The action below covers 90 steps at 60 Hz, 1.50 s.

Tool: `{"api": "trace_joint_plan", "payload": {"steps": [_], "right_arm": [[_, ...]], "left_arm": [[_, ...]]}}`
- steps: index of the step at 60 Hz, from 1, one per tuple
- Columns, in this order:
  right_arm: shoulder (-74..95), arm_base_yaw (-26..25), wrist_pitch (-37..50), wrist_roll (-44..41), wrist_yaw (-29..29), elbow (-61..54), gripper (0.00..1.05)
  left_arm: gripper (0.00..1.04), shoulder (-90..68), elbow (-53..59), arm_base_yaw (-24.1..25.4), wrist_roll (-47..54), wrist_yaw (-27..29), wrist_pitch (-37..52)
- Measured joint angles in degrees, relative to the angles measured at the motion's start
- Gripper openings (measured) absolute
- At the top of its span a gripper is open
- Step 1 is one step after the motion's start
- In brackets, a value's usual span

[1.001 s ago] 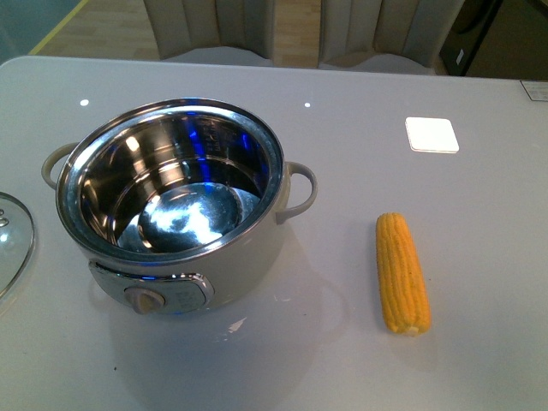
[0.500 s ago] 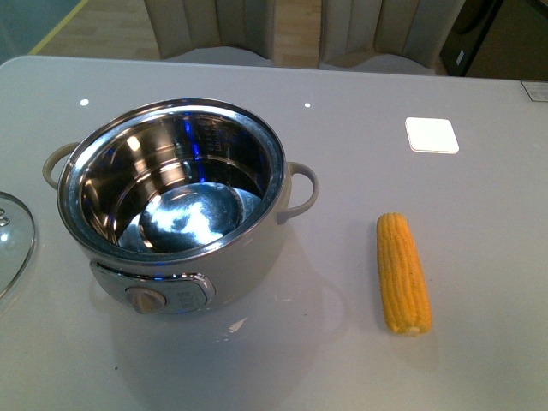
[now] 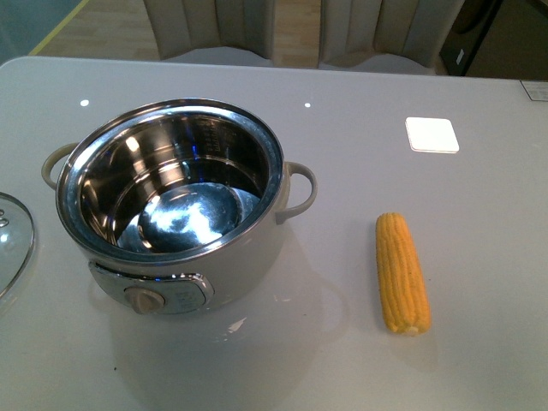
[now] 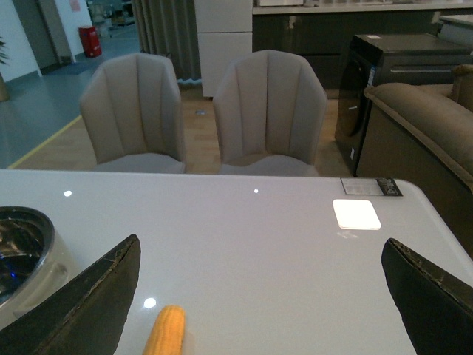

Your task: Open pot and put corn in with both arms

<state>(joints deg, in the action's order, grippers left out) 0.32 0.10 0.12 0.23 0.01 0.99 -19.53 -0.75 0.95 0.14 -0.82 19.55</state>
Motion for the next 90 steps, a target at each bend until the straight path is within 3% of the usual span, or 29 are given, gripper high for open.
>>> {"api": "trace_joint_plan", "payload": {"steps": [32,38,56,84,86,90], "right_arm": [[0.00,0.00,0.00,0.00,0.00,0.00,0.96],[0.00,0.00,0.00,0.00,0.02,0.00,0.96],[-0.02,0.00,0.00,0.00,0.00,0.00,0.96],[0.02,0.00,-0.02,0.00,0.02,0.02,0.96],[2.97,0.31,-6.38,2.21,1.01,2.40,0.96],[14.29,1.14,-20.48,7.80,2.97,9.11,0.96]], "left_arm": [[0.03,9.73,0.00,-0.81,-0.02,0.83,-9.75],[0.03,17.55,-0.02,-0.81,-0.02,0.83,-18.86],[0.03,19.17,0.00,-0.81,-0.02,0.83,-19.47],[0.92,19.17,-0.02,-0.81,-0.04,0.83,-19.50],[0.99,19.17,-0.02,-0.81,-0.02,0.83,-19.50],[0.97,19.17,0.00,-0.81,-0.04,0.85,-19.52]]}}
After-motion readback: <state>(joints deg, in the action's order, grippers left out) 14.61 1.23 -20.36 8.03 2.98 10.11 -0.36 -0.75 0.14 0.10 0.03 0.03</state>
